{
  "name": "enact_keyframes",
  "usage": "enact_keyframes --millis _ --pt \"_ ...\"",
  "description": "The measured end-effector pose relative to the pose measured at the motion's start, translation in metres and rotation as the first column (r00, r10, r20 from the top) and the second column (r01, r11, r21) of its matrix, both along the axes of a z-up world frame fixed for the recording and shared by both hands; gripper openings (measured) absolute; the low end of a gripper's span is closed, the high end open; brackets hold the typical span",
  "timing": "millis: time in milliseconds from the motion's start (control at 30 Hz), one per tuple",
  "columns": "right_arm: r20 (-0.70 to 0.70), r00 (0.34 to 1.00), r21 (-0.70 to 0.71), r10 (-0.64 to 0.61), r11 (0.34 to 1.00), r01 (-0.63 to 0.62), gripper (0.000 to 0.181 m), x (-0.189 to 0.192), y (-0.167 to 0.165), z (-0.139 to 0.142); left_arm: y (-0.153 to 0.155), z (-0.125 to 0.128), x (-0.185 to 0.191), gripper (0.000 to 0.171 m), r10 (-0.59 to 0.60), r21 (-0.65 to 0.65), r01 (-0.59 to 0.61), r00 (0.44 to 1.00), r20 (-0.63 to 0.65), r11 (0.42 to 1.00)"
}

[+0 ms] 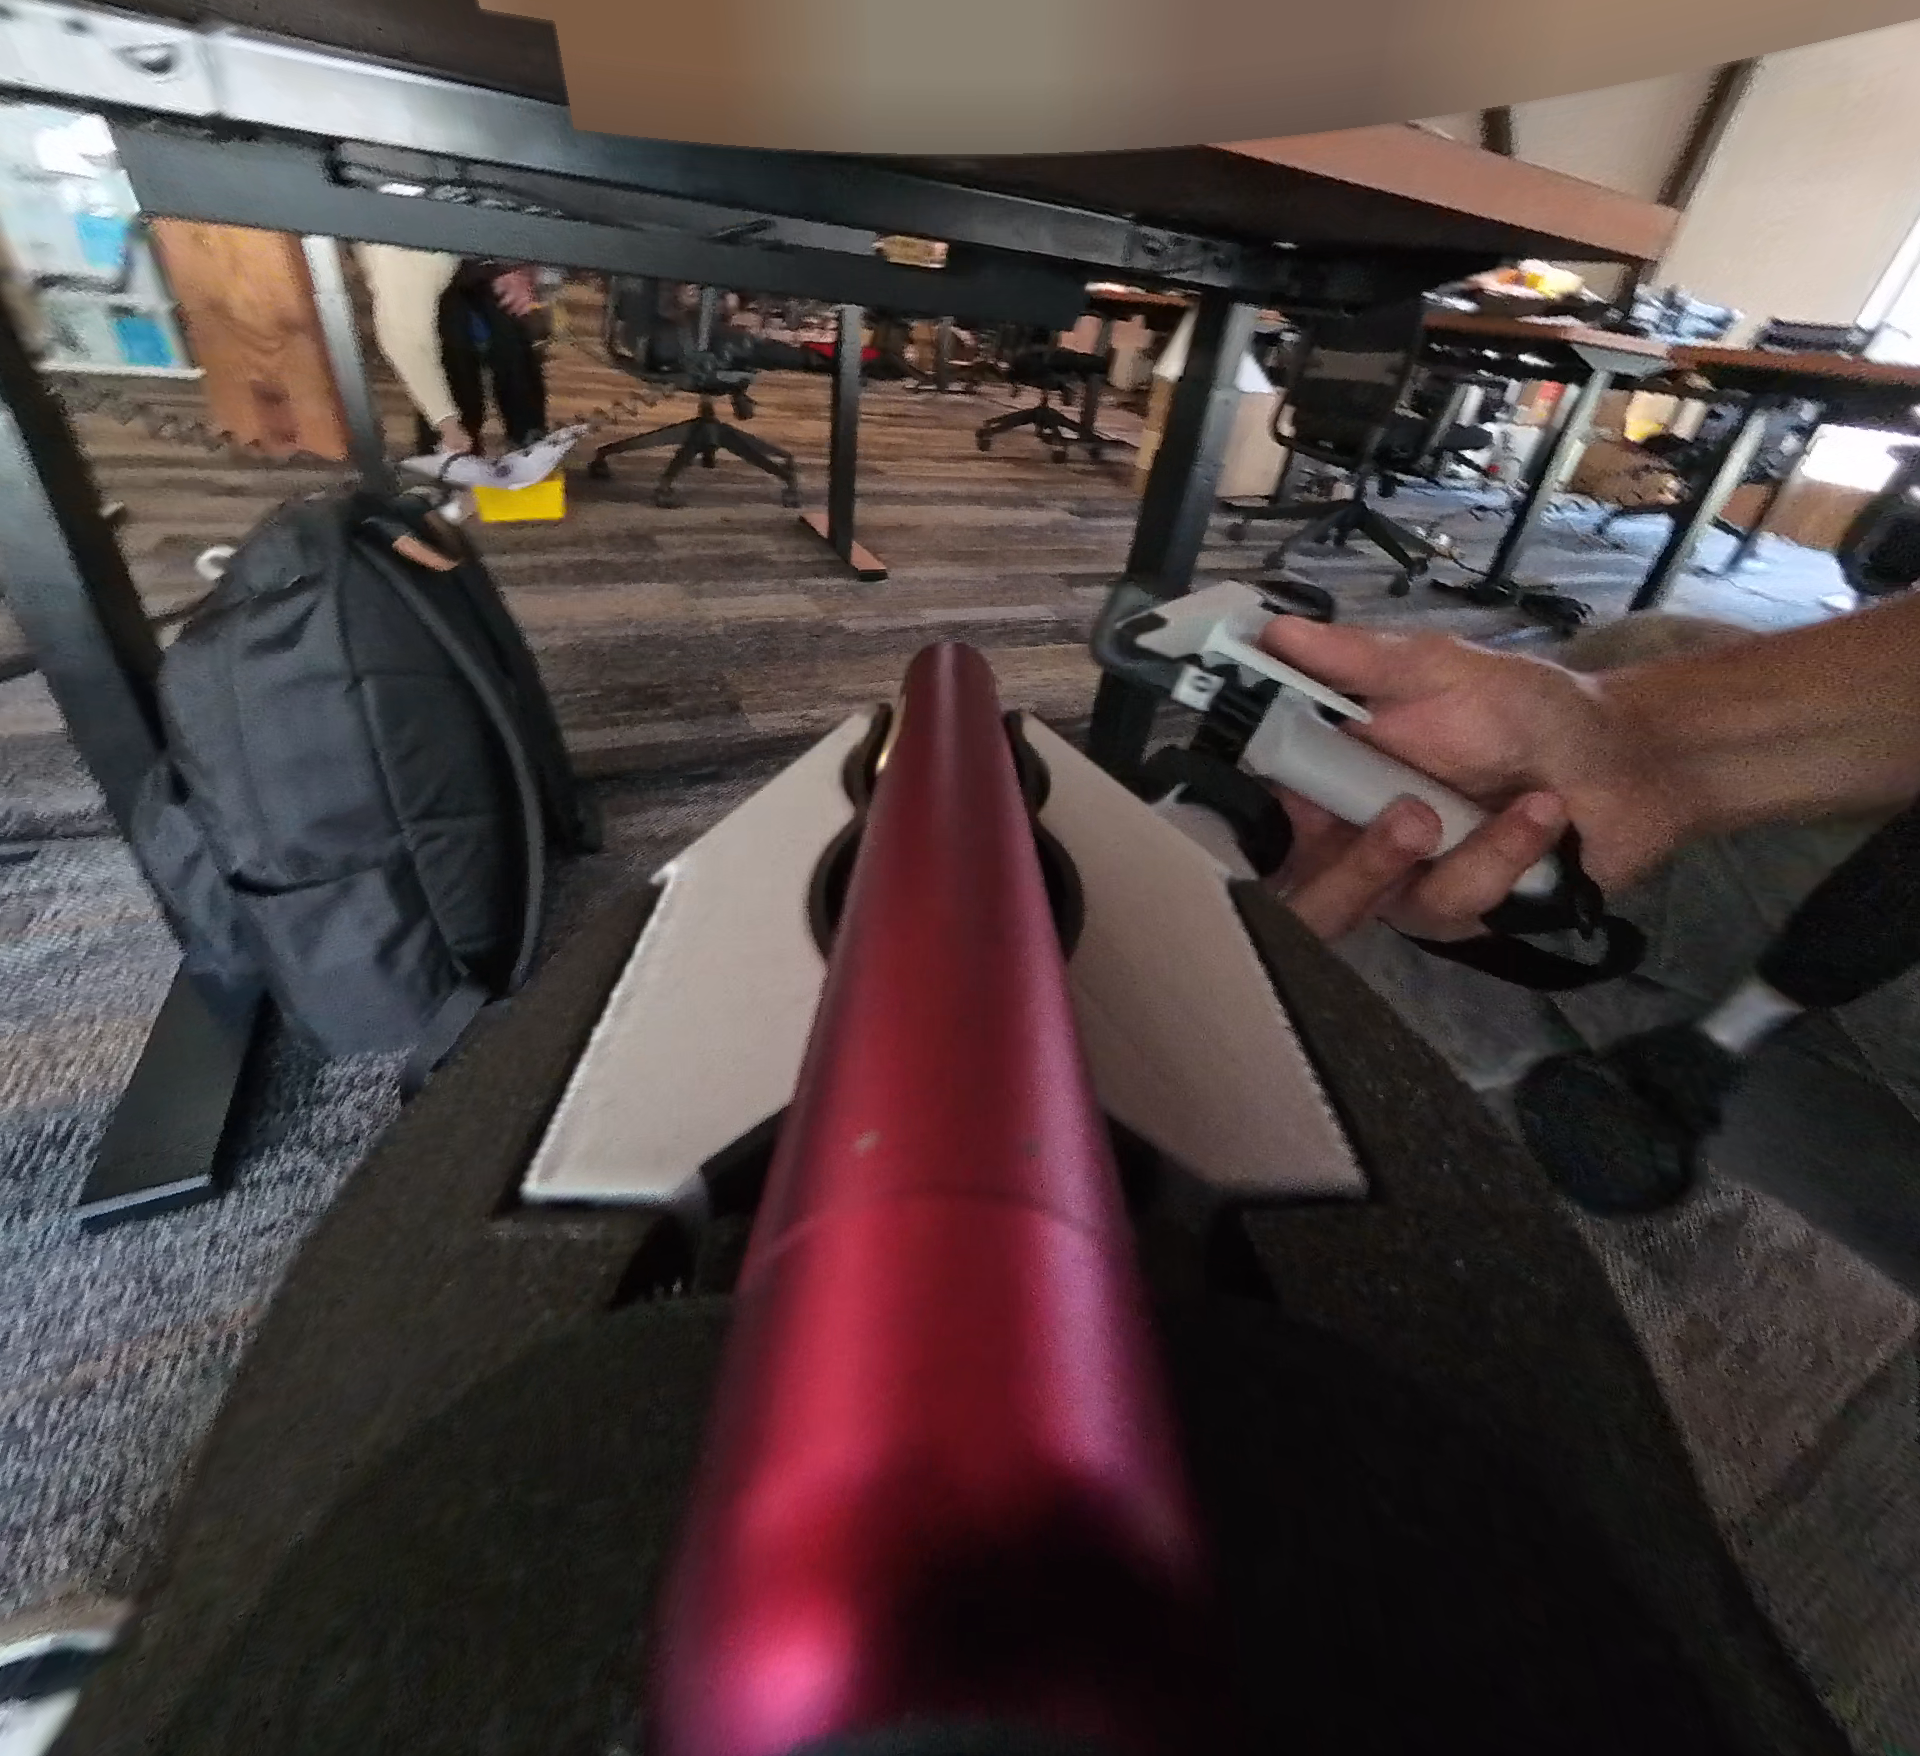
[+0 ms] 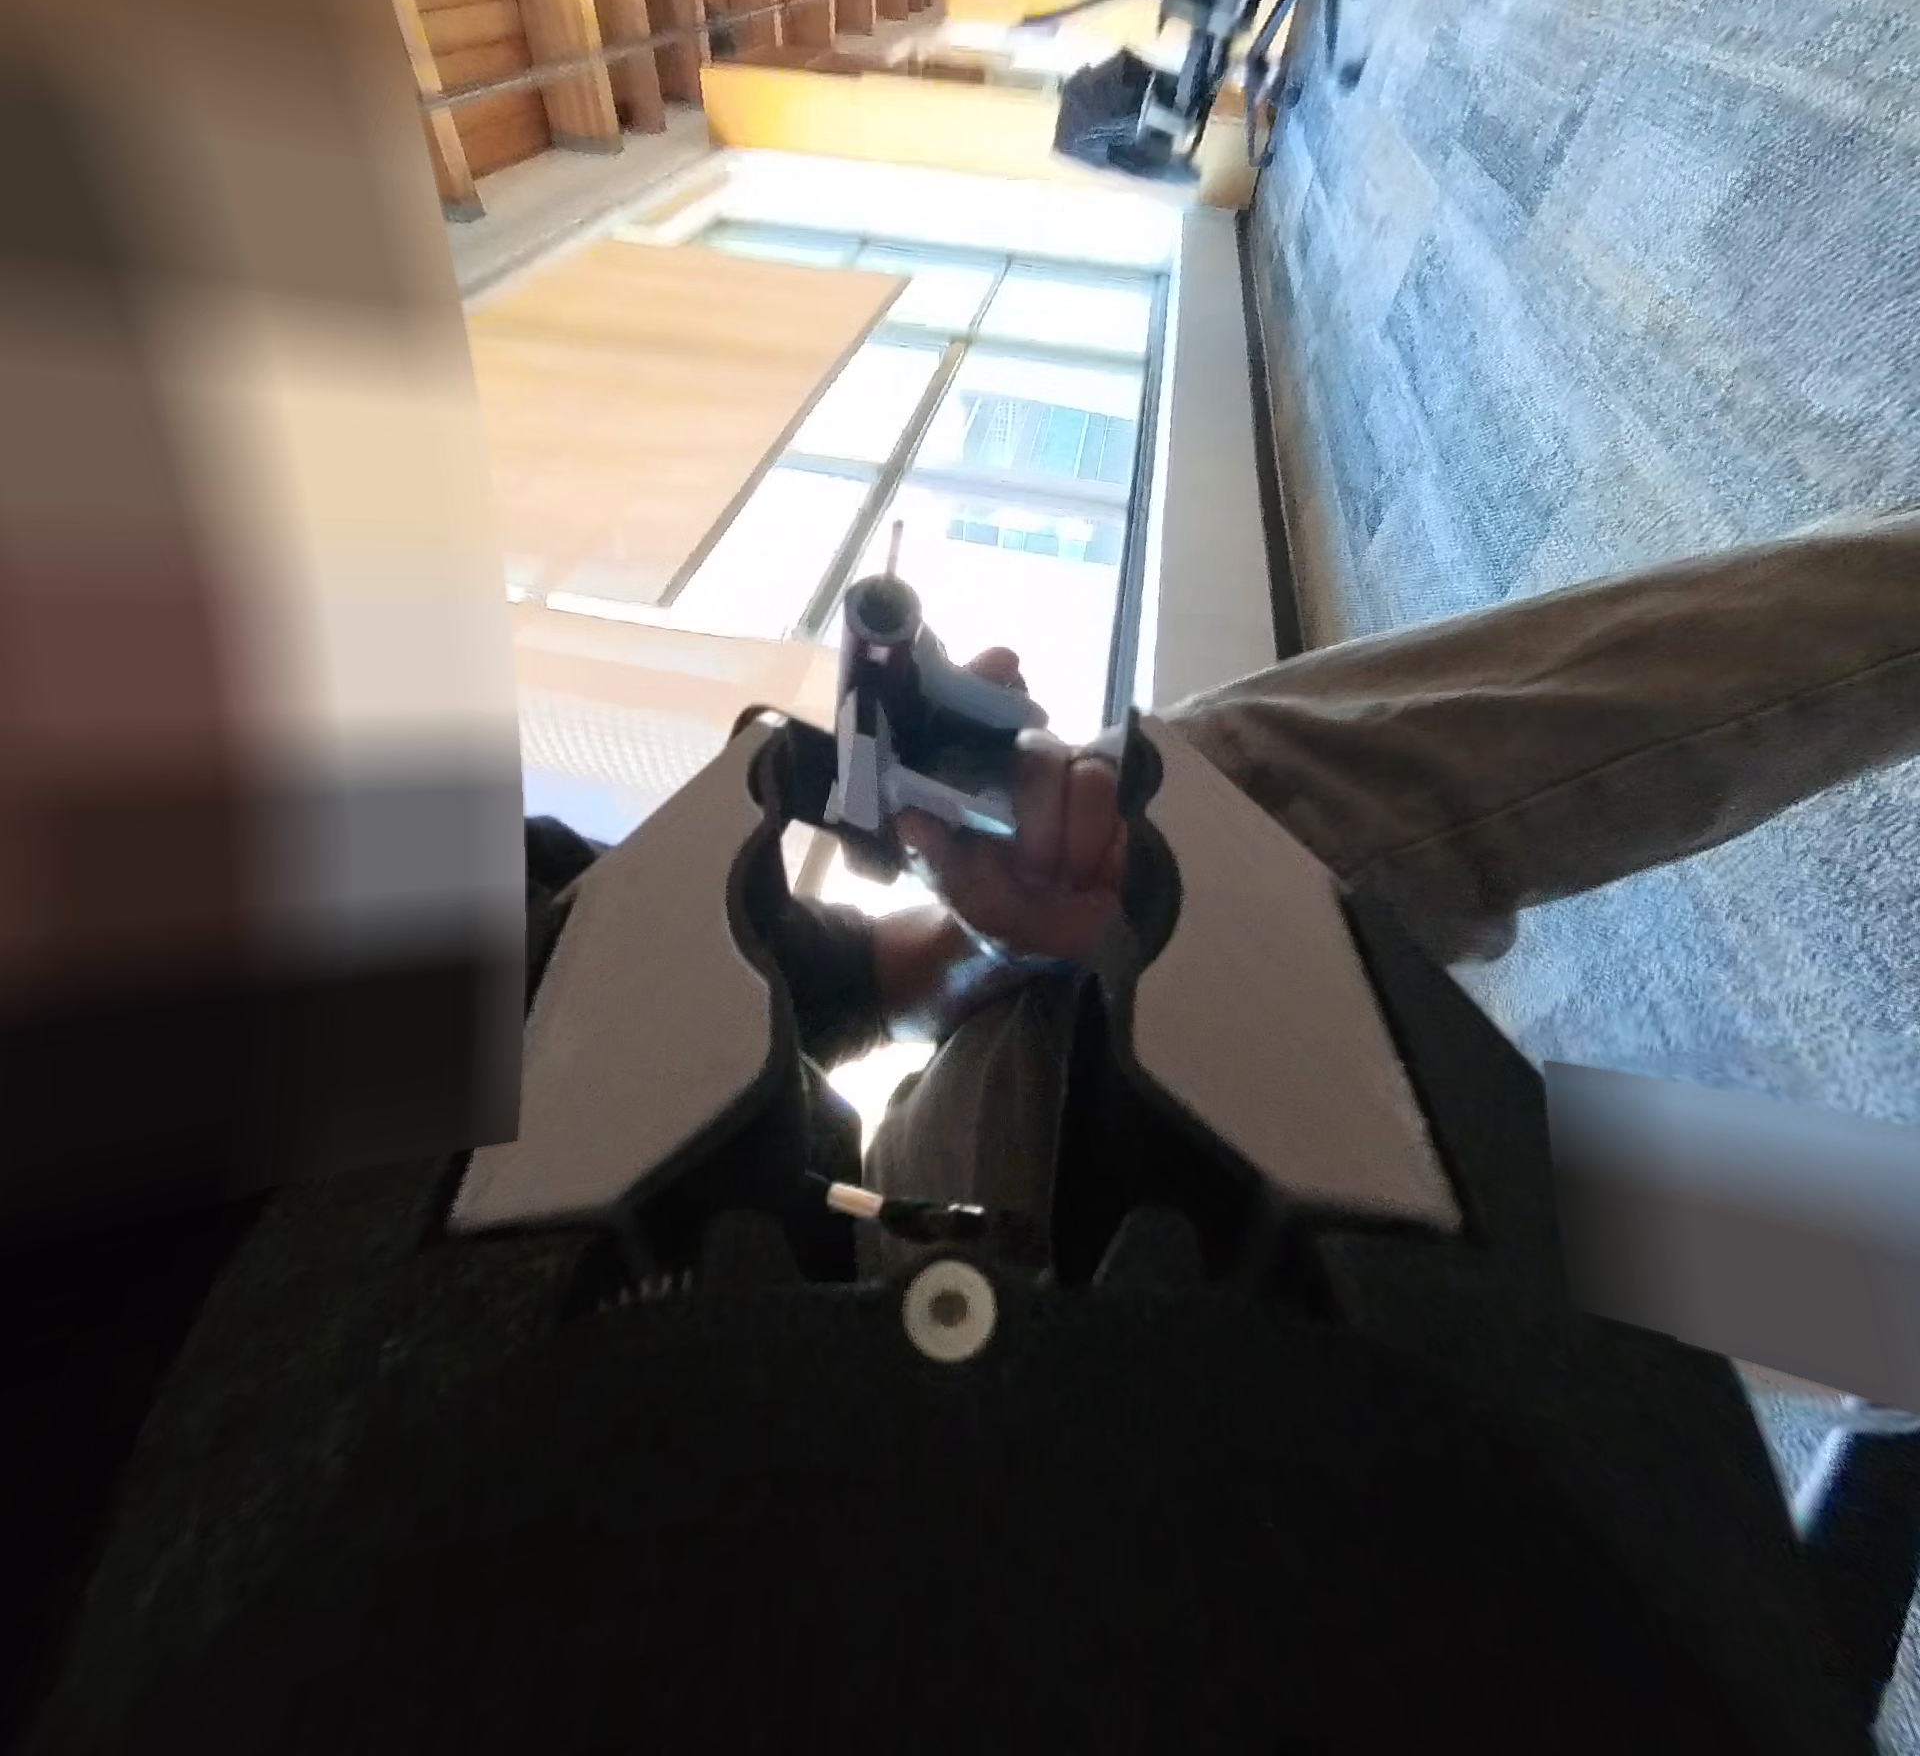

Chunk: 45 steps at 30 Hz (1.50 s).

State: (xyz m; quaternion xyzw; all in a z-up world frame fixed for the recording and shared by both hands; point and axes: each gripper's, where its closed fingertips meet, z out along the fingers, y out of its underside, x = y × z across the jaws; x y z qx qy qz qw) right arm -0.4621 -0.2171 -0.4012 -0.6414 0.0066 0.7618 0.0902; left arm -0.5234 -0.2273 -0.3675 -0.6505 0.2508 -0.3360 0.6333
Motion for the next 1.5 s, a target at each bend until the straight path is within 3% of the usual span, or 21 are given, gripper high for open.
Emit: enact_keyframes --millis 33,100,167,267,500,633,833,933,1500 --pt "-0.014 0.998 0.017 0.062 0.998 -0.062 0.065 -0.009 -0.013 0.004 -0.007 0.000 0.009 0.023 -0.029 0.023 0.030 0.999 -0.017 0.999" --pt "-0.058 0.980 0.041 0.189 0.981 -0.187 0.063 -0.032 -0.044 0.015 -0.021 0.000 0.027 0.023 -0.065 0.077 0.069 0.996 -0.061 0.995" --pt "-0.115 0.971 0.056 0.212 0.977 -0.206 0.061 -0.045 -0.056 0.028 -0.033 -0.002 0.042 0.022 -0.097 0.115 0.108 0.990 -0.101 0.987" --pt "-0.129 0.962 0.112 0.239 0.968 -0.225 0.021 -0.046 -0.065 0.037 -0.037 -0.006 0.049 0.023 -0.085 0.139 0.105 0.986 -0.145 0.985" --pt "-0.179 0.944 0.038 0.276 0.961 -0.273 0.020 -0.040 -0.071 0.037 -0.044 -0.002 0.056 0.024 -0.055 0.253 0.122 0.965 -0.258 0.960" --pt "-0.175 0.941 0.066 0.289 0.957 -0.281 0.020 -0.035 -0.075 0.041 -0.047 0.001 0.061 0.022 -0.081 0.265 0.153 0.961 -0.263 0.952" --pt "-0.158 0.946 0.036 0.285 0.959 -0.282 0.023 -0.035 -0.074 0.037 -0.047 -0.006 0.060 0.023 -0.099 0.150 0.146 0.955 -0.281 0.978" --pt "-0.110 0.973 0.062 0.201 0.979 -0.196 0.031 -0.028 -0.059 0.031 -0.044 -0.006 0.054 0.023 -0.113 0.085 0.137 0.964 -0.240 0.987" --pt "-0.138 0.941 0.077 0.310 0.950 -0.302 0.021 -0.042 -0.070 0.034 -0.050 -0.011 0.044 0.023 -0.103 0.138 0.143 0.958 -0.267 0.980"
